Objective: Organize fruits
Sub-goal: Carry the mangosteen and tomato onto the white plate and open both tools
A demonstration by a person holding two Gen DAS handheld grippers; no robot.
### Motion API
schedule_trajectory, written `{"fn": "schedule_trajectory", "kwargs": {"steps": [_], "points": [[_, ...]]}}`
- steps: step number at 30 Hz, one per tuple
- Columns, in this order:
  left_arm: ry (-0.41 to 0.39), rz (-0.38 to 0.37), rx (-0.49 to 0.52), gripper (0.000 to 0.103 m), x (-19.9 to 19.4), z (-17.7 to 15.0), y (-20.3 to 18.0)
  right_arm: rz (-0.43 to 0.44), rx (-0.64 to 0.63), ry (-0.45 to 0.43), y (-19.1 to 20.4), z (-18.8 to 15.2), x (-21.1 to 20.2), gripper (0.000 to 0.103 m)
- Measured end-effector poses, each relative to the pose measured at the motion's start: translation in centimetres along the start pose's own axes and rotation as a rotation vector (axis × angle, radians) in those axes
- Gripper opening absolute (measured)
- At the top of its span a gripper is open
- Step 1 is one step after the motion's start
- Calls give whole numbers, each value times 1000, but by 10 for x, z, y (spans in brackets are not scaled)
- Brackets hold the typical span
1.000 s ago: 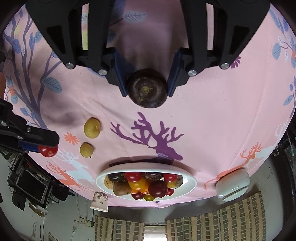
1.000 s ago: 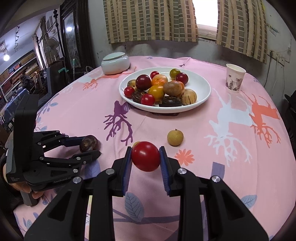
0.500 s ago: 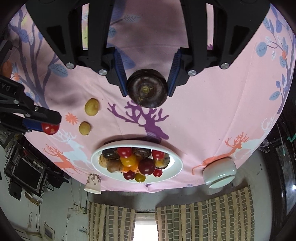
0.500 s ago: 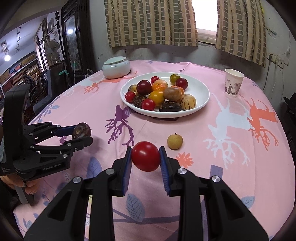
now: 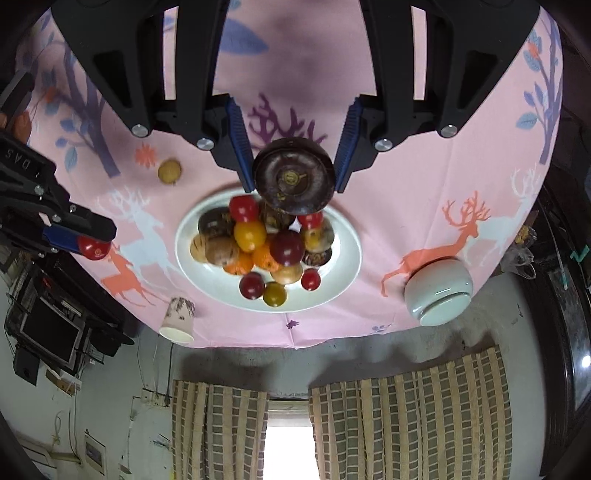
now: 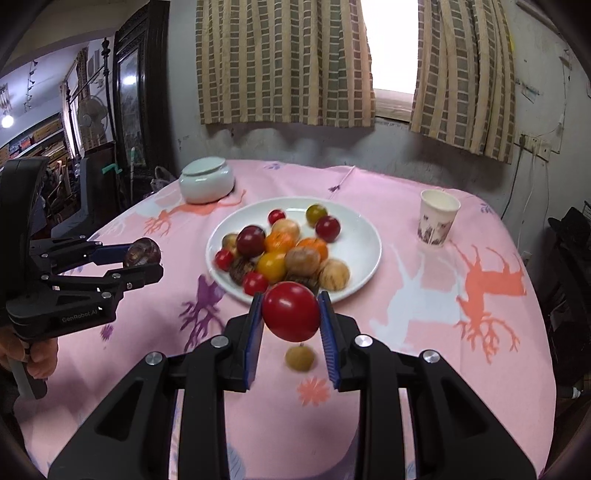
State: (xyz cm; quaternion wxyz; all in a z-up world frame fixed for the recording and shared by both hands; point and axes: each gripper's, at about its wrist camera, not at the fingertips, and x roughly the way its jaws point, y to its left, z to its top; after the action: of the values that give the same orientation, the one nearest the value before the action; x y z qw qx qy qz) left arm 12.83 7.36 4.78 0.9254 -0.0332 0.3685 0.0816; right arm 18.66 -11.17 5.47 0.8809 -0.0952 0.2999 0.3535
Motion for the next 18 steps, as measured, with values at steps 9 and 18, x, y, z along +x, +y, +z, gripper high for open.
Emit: {"fn": "schedule_trajectory", "kwargs": {"steps": [9,18], "points": [[24,35,-44,44,63,35,3,-56,48,20,-16,31,80,30],[60,64,-54,44,105,41,6,-48,93,55,-18,41,130,30]]}}
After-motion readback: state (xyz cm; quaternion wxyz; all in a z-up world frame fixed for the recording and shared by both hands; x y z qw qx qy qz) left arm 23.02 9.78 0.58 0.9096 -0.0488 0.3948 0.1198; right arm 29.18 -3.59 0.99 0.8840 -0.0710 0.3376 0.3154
